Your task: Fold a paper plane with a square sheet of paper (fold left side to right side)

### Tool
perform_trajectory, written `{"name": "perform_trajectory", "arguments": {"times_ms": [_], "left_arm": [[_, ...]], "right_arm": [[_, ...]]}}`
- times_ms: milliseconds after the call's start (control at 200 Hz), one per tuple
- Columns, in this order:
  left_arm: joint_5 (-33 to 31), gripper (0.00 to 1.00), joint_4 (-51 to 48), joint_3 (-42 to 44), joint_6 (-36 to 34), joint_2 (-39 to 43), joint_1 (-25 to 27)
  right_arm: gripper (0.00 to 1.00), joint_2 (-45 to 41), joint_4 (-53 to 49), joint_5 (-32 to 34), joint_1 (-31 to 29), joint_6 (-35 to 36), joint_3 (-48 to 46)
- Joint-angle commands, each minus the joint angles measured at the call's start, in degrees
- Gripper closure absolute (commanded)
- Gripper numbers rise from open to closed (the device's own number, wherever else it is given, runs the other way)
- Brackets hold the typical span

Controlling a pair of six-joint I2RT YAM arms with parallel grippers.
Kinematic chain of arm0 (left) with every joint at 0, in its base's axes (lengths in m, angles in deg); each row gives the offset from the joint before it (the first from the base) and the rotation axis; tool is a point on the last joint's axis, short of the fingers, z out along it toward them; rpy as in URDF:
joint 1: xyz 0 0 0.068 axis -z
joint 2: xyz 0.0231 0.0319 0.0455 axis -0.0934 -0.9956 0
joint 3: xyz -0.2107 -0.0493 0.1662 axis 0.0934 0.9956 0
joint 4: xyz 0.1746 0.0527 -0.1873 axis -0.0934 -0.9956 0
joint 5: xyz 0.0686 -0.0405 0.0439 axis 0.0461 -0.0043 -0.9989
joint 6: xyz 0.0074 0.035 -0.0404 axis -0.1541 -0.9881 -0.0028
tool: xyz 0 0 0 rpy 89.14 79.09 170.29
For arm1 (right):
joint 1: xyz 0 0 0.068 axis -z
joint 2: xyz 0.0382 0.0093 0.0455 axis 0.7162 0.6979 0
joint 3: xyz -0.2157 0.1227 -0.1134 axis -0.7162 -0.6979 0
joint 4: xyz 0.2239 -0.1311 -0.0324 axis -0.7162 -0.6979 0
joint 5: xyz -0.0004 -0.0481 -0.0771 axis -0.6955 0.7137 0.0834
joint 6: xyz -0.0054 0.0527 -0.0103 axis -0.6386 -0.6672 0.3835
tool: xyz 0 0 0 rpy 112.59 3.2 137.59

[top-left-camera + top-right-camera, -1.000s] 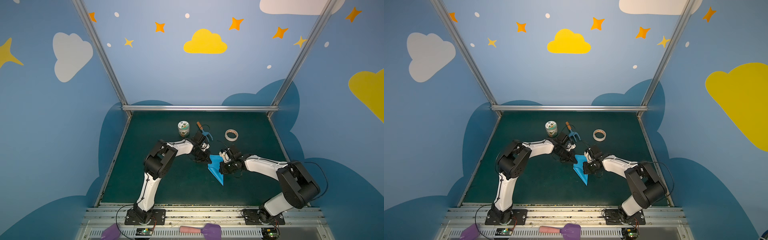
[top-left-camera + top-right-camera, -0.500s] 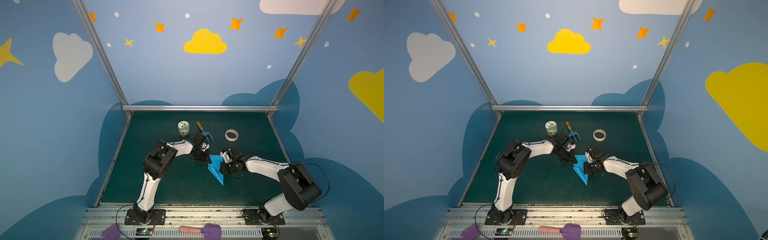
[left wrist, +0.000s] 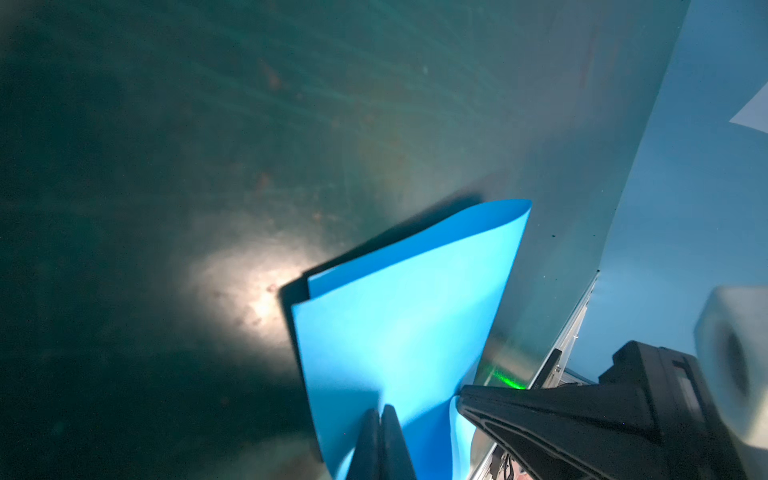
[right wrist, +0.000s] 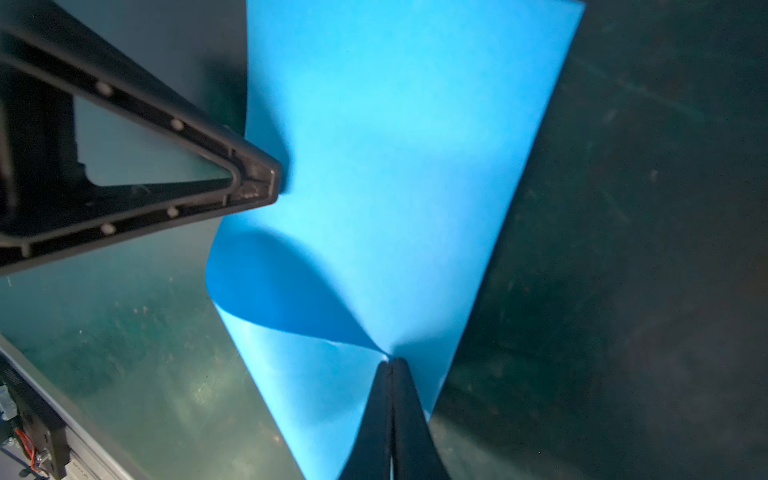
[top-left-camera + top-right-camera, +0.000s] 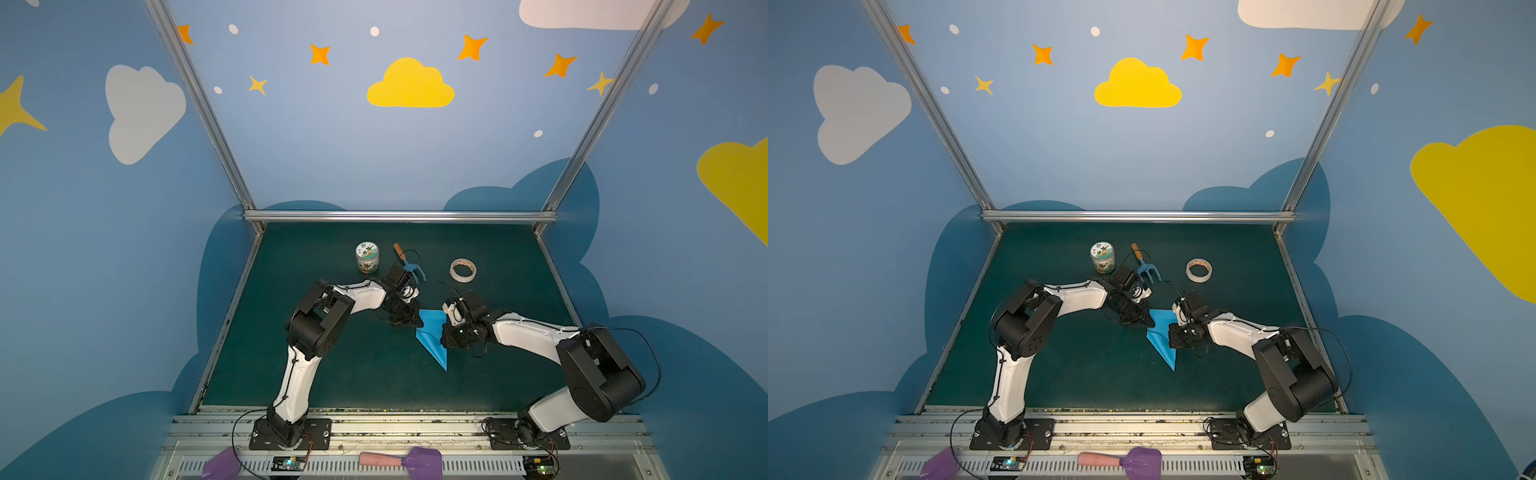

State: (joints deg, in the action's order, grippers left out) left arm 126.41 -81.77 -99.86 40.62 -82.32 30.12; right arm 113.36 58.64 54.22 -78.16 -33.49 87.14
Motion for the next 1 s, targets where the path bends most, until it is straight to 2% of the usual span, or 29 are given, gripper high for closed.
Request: {"name": "perform_trajectory", "arguments": {"times_ms": [0,180,415,686,996], "left_arm": [[-2.27,0.96,-2.39,2.04,1.16,4.45,-1.16],[-1.98,0.96,1.33,5.47,3.80,12.37,-0.98],[-1.68,0.96,8.41,12.32,7.12,15.73,4.87],[-1.85,0.96,17.21,15.95,10.91,14.44,9.80],[-1.83,0.96,18.02,14.71,10.69,10.91,11.54]], "right_arm": [[1.00,2.82,-1.68,2.10,0.15,-0.21,-1.09],[1.00,2.72,-1.74,2.32,0.15,-0.38,-1.14],[1.00,3.07,-1.71,2.24,0.16,-0.31,-1.02],[1.00,3.44,-2.05,2.16,0.17,-0.27,-0.83],[1.00,3.66,-2.12,2.16,0.15,-0.20,-0.74]]}}
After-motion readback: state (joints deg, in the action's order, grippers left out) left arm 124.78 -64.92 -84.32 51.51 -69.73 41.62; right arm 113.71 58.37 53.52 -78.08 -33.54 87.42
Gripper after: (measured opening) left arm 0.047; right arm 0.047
